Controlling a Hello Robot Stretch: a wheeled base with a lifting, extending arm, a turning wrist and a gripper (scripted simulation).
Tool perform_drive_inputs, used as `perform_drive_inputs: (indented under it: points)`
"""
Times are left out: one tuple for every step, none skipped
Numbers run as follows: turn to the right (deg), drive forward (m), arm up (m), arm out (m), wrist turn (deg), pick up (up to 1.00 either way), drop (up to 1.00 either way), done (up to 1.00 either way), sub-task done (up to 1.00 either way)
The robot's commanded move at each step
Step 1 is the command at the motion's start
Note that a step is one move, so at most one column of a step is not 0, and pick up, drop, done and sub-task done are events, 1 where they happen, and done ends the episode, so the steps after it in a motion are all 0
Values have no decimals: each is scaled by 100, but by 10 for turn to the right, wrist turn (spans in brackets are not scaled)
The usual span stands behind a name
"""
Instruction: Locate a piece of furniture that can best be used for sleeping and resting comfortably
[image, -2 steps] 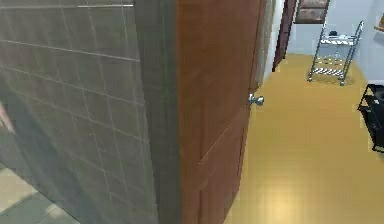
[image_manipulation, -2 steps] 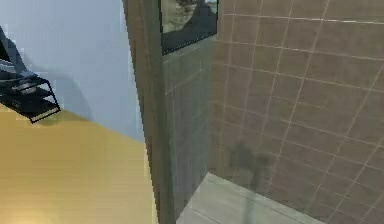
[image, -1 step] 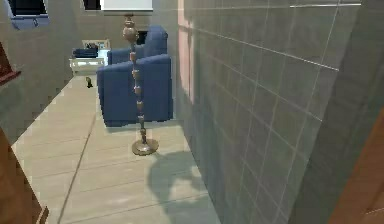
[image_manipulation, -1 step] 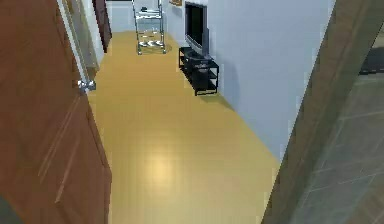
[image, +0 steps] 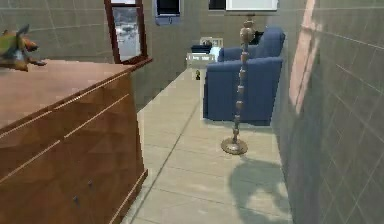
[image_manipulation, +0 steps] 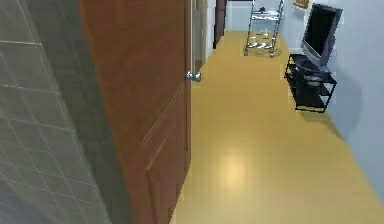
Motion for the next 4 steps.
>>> perform_drive_inputs:
  points:
    - [0,100,0,0,0,0,0,0,0]
    - [-30,0,0,0,0,0,0,0,0]
    - [0,25,0,0,0,0,0,0,0]
    - [0,100,0,0,0,0,0,0,0]
